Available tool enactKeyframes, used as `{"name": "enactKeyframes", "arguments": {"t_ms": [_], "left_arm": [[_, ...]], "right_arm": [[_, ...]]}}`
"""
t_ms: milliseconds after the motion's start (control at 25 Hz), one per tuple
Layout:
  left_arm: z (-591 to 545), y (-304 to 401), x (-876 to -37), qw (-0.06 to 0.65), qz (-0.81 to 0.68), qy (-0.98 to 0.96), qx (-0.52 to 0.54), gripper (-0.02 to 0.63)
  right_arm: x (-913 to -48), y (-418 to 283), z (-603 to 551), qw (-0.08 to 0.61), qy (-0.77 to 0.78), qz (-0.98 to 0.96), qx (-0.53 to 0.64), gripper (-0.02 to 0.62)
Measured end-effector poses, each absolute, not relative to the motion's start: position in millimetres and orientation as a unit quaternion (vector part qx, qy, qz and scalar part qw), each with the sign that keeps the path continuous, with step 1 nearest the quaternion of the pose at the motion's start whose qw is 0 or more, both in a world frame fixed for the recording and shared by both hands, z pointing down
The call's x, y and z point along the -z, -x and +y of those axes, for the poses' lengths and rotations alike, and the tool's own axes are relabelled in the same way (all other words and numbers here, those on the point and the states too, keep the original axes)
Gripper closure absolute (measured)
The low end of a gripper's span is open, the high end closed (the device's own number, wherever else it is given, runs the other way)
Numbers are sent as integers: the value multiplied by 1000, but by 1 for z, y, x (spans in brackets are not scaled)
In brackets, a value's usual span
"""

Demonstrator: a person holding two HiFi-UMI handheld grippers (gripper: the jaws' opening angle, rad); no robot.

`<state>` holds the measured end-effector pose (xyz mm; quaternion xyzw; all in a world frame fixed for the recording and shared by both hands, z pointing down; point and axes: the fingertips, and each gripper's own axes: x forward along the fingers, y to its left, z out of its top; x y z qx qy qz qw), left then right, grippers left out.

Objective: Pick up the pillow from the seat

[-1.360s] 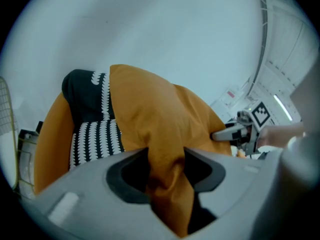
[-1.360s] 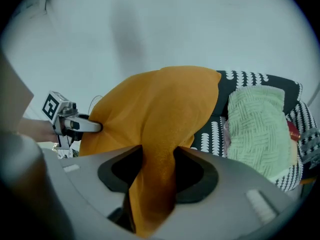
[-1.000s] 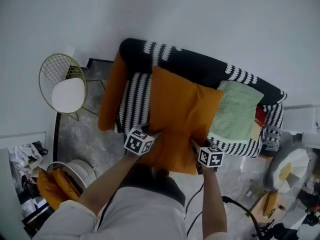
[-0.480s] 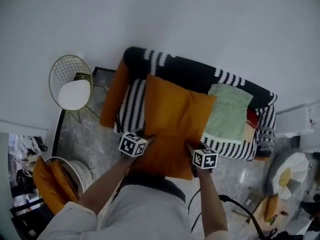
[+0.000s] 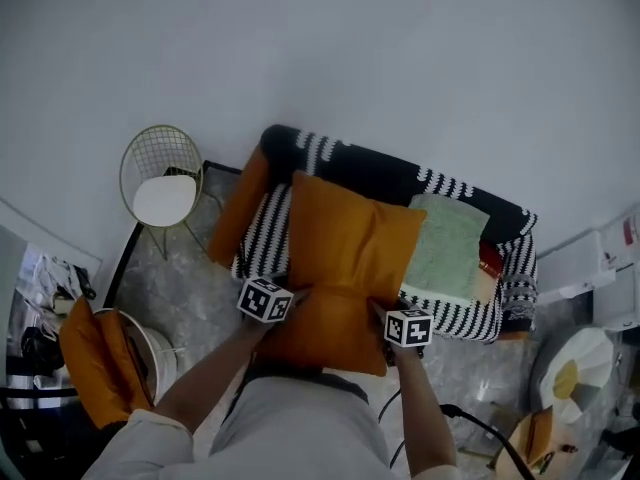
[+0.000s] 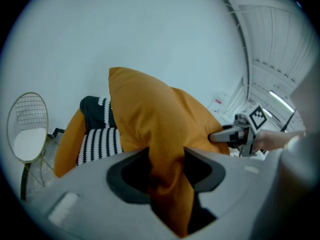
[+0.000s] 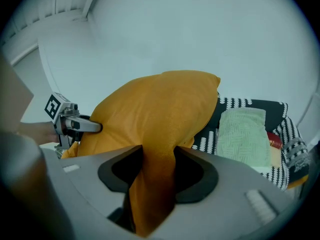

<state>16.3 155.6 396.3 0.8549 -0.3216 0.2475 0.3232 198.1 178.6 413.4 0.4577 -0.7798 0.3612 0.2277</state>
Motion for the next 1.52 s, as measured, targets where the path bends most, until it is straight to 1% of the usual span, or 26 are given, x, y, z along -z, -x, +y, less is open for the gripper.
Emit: {"name": "enactKeyframes", "arguments": {"t_ms": [400,720,1000,1520], "left_arm": [[222,0,-362,317,-336,-856,-231,419],[259,35,-346,341,-325,-850,-238,419],[270,59,-334,336,-313,-857,-235,420],[264,74,-334,331,-294,-865,-235,433]], "right_arm": [[-378,-182,236,232,-444,-793,-347,403],[-361,-149,275,223,-433,-795,-361,402],[-345,-124,290,213,-451,-795,-346,400],[-339,-106,290,219,-473,-788,-328,400]]}}
